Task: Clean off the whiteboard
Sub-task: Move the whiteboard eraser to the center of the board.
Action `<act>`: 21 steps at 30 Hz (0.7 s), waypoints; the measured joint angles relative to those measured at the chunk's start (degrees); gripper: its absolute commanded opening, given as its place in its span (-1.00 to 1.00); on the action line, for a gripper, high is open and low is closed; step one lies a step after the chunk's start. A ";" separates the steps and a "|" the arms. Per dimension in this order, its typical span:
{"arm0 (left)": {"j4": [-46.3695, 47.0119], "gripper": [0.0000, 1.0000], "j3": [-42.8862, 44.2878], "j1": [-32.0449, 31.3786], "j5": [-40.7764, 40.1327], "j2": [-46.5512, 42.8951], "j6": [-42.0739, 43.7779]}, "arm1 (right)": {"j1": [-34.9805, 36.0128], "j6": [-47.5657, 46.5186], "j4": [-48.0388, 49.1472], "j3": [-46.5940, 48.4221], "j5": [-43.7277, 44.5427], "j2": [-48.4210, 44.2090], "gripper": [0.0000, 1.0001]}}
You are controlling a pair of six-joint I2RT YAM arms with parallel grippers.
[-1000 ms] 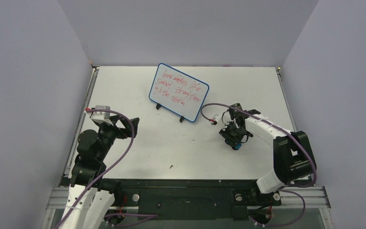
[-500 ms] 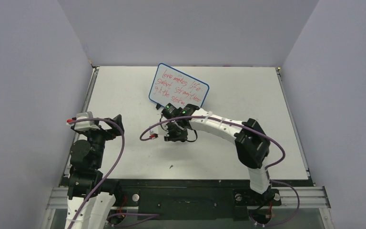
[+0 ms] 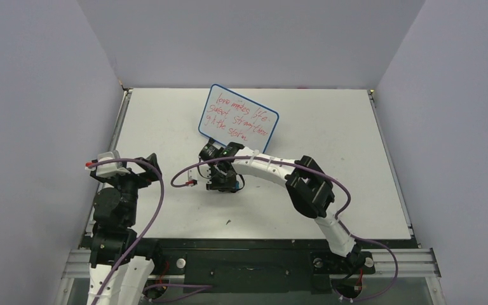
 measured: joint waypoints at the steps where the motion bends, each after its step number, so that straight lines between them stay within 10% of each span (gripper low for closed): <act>1: -0.09 0.93 0.00 0.00 -0.09 -0.07 0.00 | 0.00 0.31 -0.04 0.00 -0.13 0.33 -0.42; 13: -0.31 0.92 0.02 0.00 -0.68 -0.22 0.00 | -0.02 2.08 -0.83 0.00 -0.96 2.38 0.33; 21: -0.68 0.90 0.33 0.00 -0.96 -0.22 -0.04 | -2.60 3.26 -1.09 -0.11 -2.23 0.66 0.47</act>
